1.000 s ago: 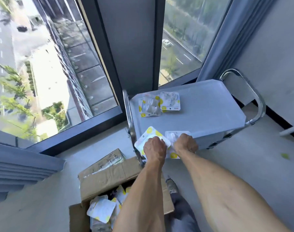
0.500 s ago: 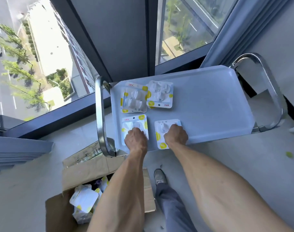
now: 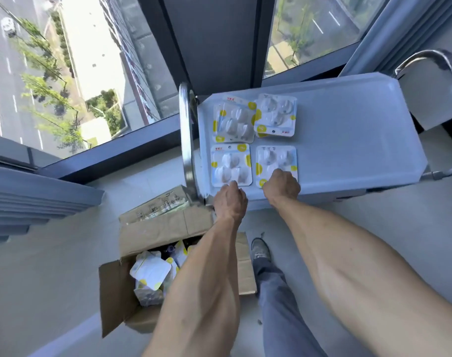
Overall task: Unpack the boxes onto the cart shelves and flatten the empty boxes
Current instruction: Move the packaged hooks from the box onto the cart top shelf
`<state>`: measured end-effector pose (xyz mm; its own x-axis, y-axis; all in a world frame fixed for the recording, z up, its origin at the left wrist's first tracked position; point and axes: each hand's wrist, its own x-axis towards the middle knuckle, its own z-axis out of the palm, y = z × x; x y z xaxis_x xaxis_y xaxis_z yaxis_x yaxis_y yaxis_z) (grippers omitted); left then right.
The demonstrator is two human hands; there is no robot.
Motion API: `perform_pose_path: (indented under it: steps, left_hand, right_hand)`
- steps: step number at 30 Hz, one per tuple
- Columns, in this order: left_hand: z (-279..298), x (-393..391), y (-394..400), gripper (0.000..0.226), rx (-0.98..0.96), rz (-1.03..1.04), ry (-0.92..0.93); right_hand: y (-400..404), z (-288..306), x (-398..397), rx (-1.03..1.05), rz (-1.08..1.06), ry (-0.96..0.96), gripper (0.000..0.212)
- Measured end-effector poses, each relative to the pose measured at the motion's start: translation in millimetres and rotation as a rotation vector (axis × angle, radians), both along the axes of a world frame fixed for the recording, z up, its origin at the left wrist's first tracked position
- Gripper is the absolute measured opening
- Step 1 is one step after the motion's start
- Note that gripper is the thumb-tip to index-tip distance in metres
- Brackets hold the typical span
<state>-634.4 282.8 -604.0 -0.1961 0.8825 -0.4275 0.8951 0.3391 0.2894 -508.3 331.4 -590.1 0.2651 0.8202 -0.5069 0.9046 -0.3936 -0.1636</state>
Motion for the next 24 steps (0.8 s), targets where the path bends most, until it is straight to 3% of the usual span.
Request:
perform_pose_path:
  steps: [7,12,20,24]
  left_hand:
    - [2,-79,-114,0.024,0.004,-0.004,-0.116]
    - [-26,-176,-212,0.012,-0.153,0.068,-0.057]
    - [-157,-288,-297,0.023,-0.301,0.355,0.018]
    - [-234,-308,-311,0.027,-0.334,0.382,0.043]
  right_hand:
    - [-110,0,-79,-0.099,-0.038,0.041,0.039]
    - [-209,-41,-162,-0.165,-0.019,0.05,0.036]
    - [-295,-185,-269,-0.319,0.17,0.018,0.037]
    - [-308,-267,-293,-0.314,0.28,0.011,0.031]
